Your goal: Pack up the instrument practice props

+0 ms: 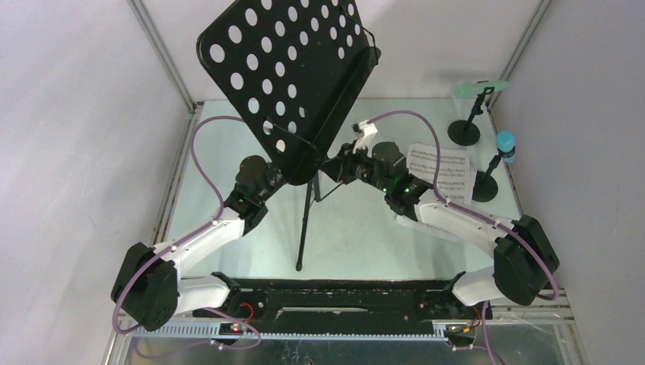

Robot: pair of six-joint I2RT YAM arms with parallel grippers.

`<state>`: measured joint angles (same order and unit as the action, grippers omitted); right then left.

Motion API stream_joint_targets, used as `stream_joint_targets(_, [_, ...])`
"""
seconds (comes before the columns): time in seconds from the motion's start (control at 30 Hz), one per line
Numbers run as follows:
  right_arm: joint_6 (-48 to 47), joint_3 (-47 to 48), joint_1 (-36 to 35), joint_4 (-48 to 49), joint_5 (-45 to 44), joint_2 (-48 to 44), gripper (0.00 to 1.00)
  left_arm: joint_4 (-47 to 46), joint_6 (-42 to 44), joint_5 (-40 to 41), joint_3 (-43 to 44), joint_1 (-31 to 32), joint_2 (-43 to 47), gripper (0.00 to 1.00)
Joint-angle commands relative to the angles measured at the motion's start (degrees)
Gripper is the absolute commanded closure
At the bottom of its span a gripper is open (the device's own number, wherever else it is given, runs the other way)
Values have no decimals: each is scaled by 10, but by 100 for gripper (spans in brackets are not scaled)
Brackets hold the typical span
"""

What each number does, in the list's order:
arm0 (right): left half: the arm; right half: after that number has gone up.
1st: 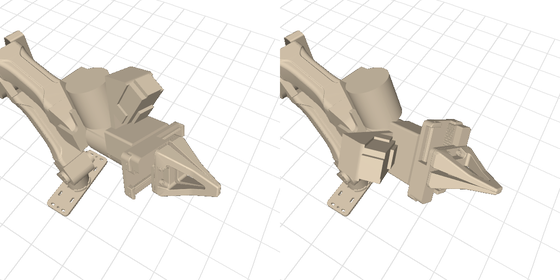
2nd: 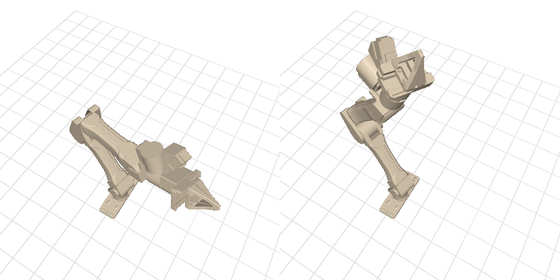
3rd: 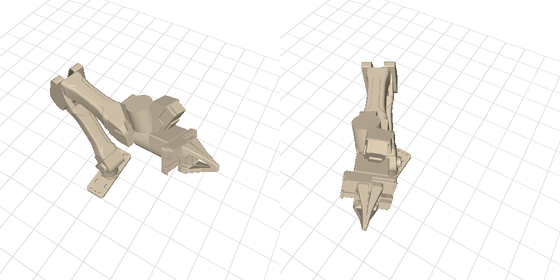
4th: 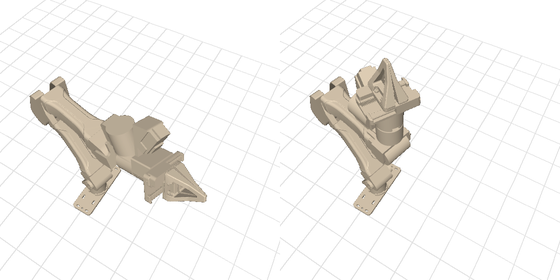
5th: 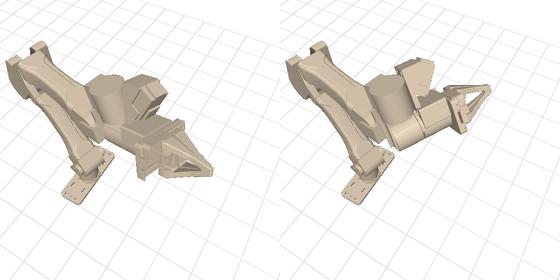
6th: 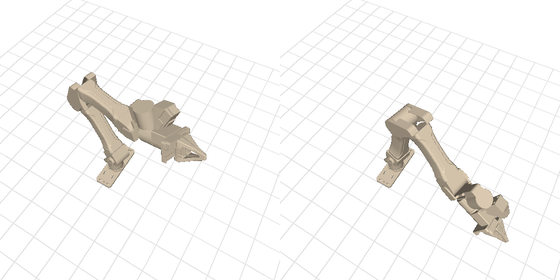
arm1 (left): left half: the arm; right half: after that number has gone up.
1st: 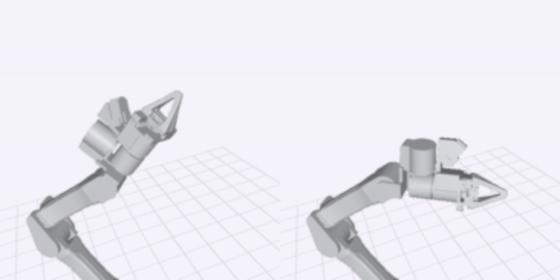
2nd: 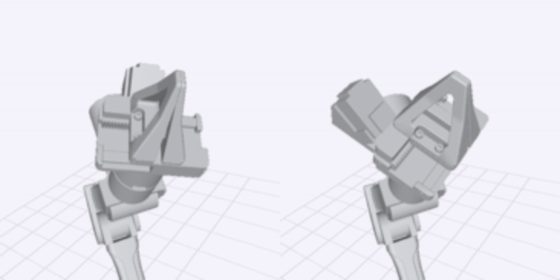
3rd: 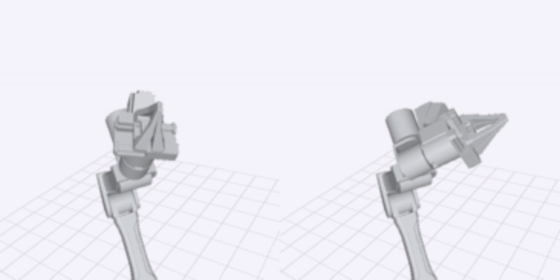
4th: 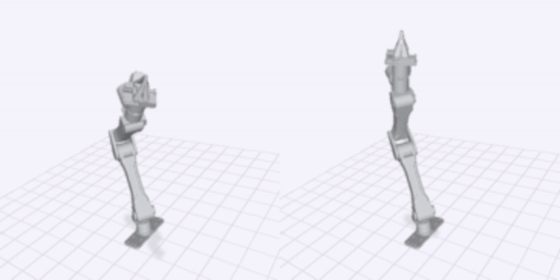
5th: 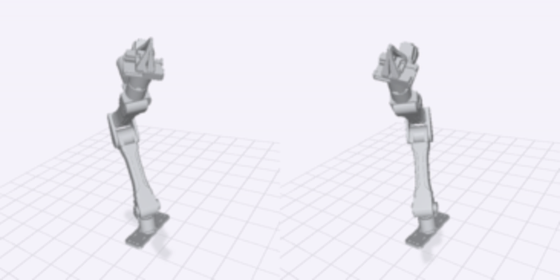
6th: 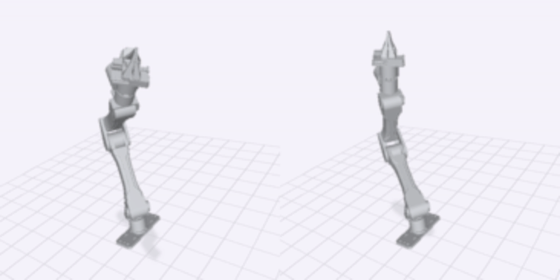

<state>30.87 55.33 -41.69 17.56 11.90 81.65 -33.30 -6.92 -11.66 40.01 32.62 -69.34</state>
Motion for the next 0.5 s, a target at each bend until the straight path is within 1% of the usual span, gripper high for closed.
stream_joint_targets(0.0, [-391, 30, -92, -16, -46, -6, 100, 122, -29, -60, -6, 19, -26, 100])
stream_joint_targets(0.07, [-489, 30, -129, -26, -99, -4, 100, 123, -29, -61, -6, 19, -26, 100])
stream_joint_targets(0.27, [-688, 30, -191, -9, -244, 9, 100, 122, -31, -58, -6, 19, -24, 100])
stream_joint_targets(0.4, [-816, 9, -221, 78, -353, 27, 100, 122, -33, -59, -5, 19, -20, 100])
stream_joint_targets(0.47, [-877, -3, -231, 142, -404, 44, 100, 122, -32, -58, -5, 19, -19, 100])
